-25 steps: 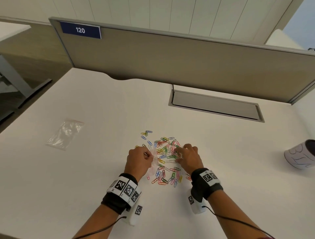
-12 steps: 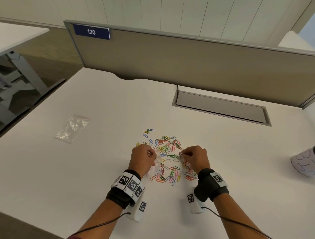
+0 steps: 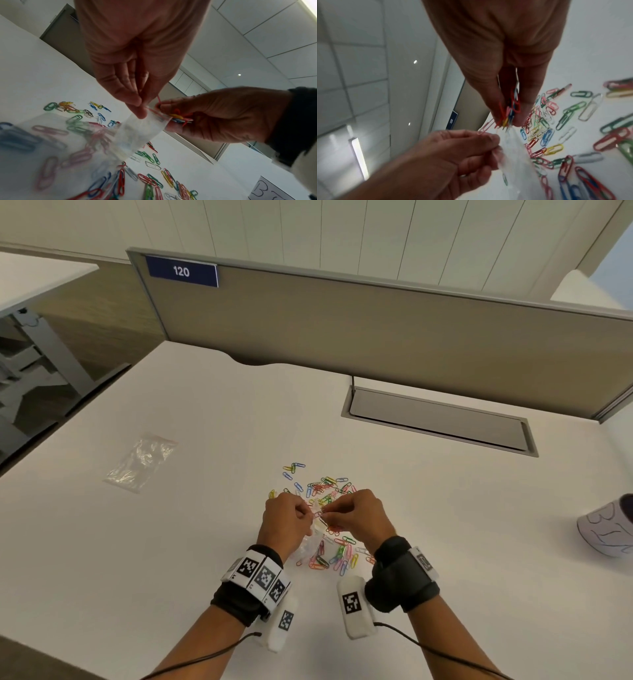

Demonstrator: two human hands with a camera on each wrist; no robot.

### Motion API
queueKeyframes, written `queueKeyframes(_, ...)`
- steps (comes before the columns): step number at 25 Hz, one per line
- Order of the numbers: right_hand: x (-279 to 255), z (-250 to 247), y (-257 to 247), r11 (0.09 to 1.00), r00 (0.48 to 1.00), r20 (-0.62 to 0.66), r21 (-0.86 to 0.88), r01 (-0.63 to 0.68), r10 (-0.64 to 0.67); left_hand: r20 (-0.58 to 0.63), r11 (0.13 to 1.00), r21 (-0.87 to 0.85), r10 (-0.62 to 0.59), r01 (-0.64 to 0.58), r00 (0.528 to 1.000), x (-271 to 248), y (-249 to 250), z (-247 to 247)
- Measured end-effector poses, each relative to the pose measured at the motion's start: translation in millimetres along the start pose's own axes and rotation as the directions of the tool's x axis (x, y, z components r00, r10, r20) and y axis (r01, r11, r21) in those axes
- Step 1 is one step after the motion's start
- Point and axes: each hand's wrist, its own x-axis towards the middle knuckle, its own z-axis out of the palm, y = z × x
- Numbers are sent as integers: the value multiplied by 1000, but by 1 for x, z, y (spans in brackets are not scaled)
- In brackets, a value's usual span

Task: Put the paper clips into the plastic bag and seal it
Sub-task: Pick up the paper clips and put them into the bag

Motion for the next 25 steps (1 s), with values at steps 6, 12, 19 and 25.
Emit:
queueKeyframes(6,4,11,-6,923,997,-31,-380,52,-69,-20,999,32,23,-22,1000,-2,1,-1)
queueKeyframes(12,2,10,-14,973,999,-14,-227,31,-35,16,999,19,29,-30,999,-5,2,0)
queueKeyframes(19,0,11,-13,972,995,-80,-231,32,-52,14,1000,-12,5,-5,1000,-4,1,0)
queueKeyframes(25,2,20,-13,873,983,-83,-476,107,-166,26,1000,22,20,-20,999,-4,4,2)
